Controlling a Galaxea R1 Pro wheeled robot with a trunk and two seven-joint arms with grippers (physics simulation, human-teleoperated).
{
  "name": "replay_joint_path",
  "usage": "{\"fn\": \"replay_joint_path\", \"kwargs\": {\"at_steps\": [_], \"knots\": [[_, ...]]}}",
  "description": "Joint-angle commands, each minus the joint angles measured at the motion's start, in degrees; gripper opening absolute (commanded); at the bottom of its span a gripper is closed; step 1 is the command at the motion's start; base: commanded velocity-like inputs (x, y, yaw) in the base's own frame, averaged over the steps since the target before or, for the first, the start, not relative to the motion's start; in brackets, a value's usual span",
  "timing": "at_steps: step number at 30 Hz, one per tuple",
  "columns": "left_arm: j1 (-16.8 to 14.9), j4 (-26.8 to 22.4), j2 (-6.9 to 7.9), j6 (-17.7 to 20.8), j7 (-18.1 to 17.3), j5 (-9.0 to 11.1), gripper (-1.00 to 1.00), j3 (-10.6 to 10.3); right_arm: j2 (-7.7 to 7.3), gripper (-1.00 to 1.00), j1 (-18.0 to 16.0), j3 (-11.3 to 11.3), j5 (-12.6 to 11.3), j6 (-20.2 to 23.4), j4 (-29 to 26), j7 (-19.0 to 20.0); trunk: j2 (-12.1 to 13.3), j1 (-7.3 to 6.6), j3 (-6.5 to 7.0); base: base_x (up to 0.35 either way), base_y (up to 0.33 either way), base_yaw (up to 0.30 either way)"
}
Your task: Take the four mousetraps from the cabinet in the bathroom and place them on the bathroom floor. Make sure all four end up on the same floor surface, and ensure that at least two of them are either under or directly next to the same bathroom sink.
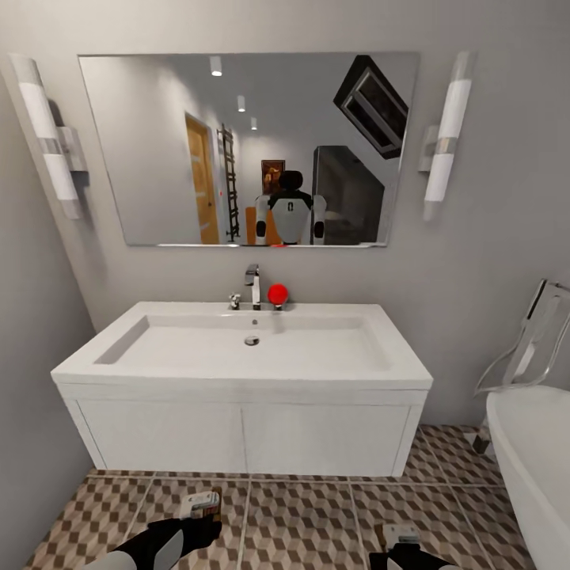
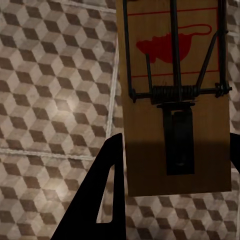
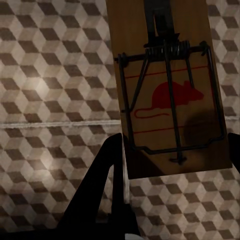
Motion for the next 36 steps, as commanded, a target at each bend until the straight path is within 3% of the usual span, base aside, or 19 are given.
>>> {"fn": "replay_joint_path", "kwargs": {"at_steps": [1, 21, 36], "knots": [[-0.03, -0.02, 0.04, 0.26, 0.10, 0.54, -1.00, -0.49, 0.02, -1.00, -0.08, 0.36, -0.61, 0.04, 0.09, -0.04, -0.03, 0.00, -0.06, 0.026, 0.000, 0.000], [-0.01, 2.55, 0.20, 0.41, -0.18, 0.93, -1.00, -0.57, 0.11, -1.00, -0.07, 0.45, -0.55, 0.02, 0.09, -0.04, -0.03, 0.00, -0.06, 0.003, 0.000, 0.000], [-0.02, 2.98, -0.39, 0.38, -0.20, 0.90, -1.00, -0.58, 0.04, -1.00, -0.07, 0.45, -0.53, 0.02, 0.09, -0.03, -6.05, 3.30, -2.75, 0.000, 0.000, 0.000]]}}
